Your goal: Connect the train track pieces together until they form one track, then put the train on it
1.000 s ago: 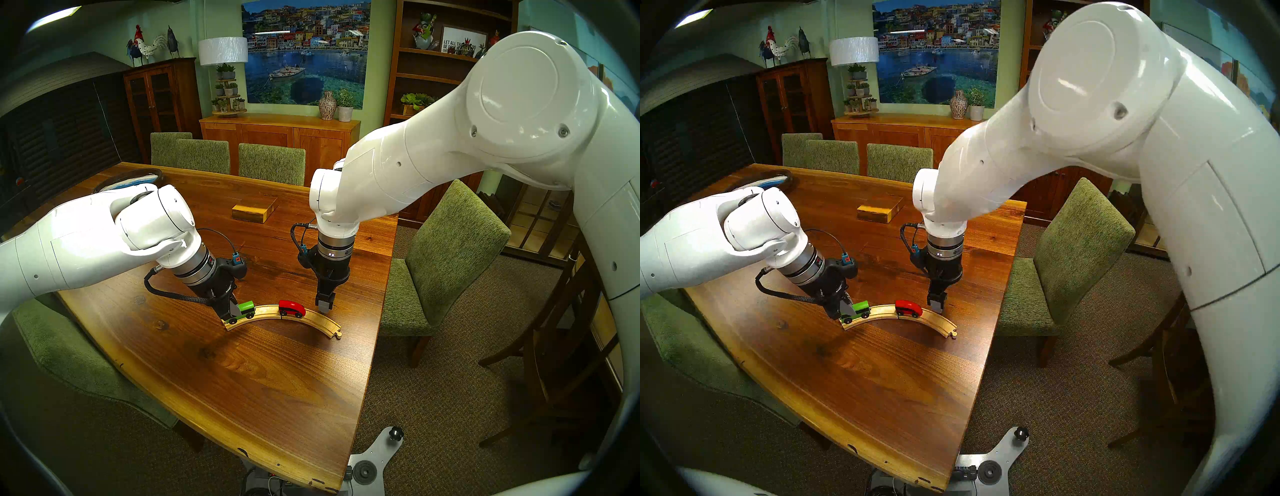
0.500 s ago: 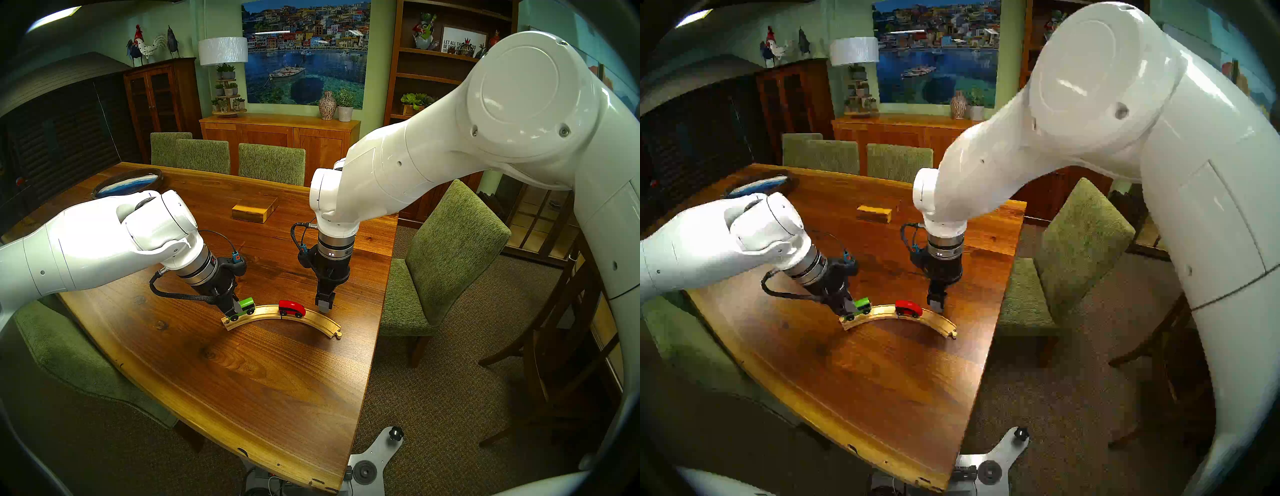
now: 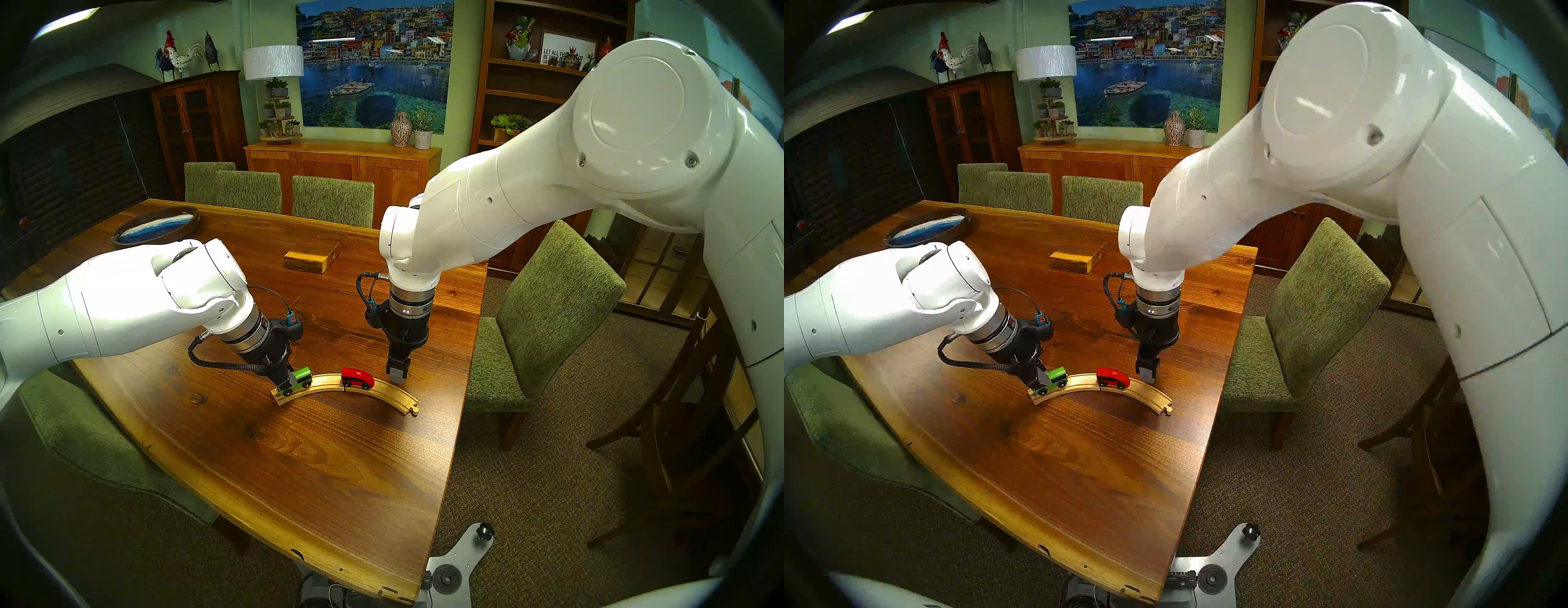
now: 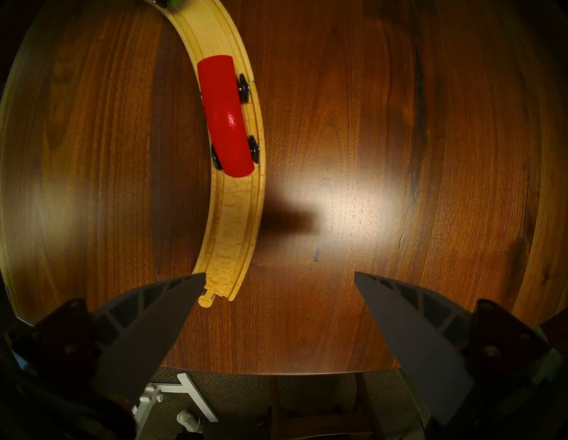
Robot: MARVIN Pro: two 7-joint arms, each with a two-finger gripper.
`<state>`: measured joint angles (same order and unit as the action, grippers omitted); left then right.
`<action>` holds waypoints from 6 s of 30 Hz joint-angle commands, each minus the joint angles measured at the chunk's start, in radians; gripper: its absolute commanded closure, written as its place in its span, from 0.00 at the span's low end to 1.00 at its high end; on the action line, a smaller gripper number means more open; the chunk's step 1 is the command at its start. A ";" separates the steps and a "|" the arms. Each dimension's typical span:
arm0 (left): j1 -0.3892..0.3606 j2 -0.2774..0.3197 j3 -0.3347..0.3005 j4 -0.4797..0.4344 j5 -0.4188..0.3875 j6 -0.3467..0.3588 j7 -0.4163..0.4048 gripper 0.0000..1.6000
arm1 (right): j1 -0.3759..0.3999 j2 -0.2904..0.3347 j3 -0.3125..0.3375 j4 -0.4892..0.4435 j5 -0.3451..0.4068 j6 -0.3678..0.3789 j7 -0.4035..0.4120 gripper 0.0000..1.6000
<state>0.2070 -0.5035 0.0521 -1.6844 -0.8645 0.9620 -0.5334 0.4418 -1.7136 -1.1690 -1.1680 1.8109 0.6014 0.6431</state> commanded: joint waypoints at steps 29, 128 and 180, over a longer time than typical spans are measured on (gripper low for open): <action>-0.052 -0.017 0.009 0.047 0.045 -0.008 -0.062 1.00 | 0.033 0.011 0.006 0.012 -0.001 0.001 -0.004 0.00; -0.087 0.123 0.077 -0.048 -0.027 -0.002 0.031 1.00 | 0.033 0.013 0.009 0.012 -0.003 0.003 -0.005 0.00; -0.101 -0.090 0.104 0.114 -0.076 -0.002 0.054 1.00 | 0.032 0.014 0.010 0.012 -0.004 0.003 -0.006 0.00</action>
<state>0.1481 -0.5617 0.1729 -1.5776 -0.9362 0.9619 -0.4821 0.4418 -1.7084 -1.1621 -1.1687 1.8080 0.6062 0.6390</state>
